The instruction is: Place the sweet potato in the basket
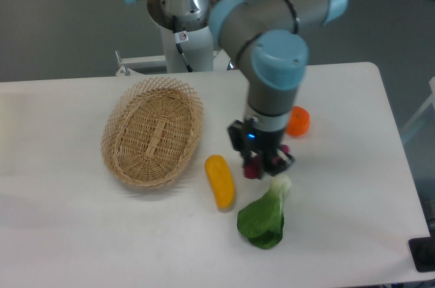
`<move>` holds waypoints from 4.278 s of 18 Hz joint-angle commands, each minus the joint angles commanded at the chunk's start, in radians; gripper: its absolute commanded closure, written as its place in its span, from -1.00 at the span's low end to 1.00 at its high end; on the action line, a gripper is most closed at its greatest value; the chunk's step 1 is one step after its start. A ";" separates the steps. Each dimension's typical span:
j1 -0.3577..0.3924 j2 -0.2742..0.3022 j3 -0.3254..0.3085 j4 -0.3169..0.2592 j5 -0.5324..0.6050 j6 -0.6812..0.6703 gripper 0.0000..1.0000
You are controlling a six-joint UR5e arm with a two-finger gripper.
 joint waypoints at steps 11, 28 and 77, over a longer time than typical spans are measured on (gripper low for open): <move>-0.198 0.069 -0.215 0.075 0.012 0.012 0.65; -0.235 0.048 -0.301 0.077 0.011 0.009 0.07; 0.262 -0.196 0.152 0.032 0.101 0.330 -1.00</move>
